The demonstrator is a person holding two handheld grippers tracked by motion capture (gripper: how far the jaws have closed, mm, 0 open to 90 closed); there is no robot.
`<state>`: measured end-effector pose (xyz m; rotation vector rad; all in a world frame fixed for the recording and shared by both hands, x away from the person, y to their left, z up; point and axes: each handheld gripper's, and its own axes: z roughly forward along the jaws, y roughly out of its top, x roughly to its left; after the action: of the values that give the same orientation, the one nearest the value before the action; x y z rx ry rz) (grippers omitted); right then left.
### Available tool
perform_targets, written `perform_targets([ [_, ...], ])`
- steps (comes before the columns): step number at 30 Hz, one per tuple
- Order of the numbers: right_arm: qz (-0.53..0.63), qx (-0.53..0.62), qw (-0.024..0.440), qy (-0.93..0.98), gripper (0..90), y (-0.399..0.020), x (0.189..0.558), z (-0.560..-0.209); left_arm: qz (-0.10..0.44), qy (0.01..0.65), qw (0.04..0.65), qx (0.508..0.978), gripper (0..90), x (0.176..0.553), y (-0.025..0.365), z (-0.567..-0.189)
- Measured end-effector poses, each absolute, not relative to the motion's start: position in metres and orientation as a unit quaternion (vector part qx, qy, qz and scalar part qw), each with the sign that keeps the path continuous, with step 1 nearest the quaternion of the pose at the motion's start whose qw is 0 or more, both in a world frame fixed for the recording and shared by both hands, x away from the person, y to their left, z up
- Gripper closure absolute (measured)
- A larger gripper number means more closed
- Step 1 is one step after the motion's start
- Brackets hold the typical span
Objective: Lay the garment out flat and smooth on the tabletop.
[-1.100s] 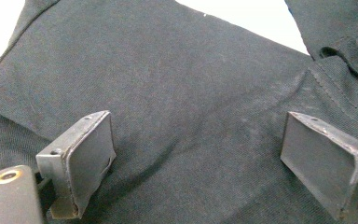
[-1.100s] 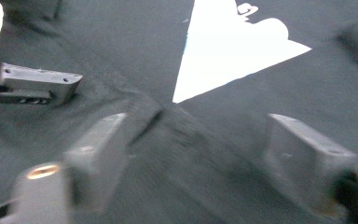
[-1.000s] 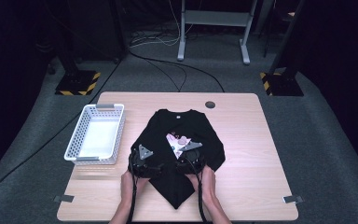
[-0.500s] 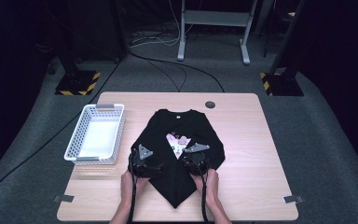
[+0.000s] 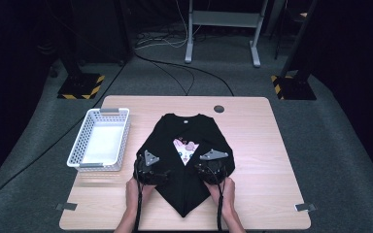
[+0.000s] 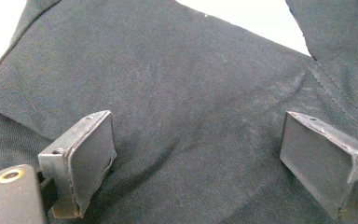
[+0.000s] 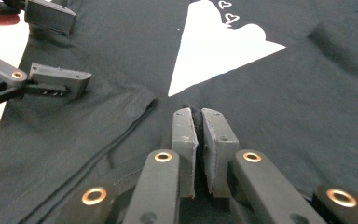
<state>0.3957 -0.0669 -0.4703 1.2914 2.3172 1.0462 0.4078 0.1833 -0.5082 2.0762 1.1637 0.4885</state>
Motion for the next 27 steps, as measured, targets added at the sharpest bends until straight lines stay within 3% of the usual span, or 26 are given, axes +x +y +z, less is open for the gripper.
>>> perform_targets([
  [17, 0.369, 0.460, 0.147, 0.794, 84.2, -0.096, 0.373, -0.468, 0.188, 0.449, 0.348, 0.802, 10.5, 0.408, 0.184, -0.508],
  [27, 0.363, 0.462, 0.153, 0.795, 84.2, -0.100, 0.381, -0.467, 0.192, 0.455, 0.346, 0.798, 11.0, 0.412, 0.182, -0.508],
])
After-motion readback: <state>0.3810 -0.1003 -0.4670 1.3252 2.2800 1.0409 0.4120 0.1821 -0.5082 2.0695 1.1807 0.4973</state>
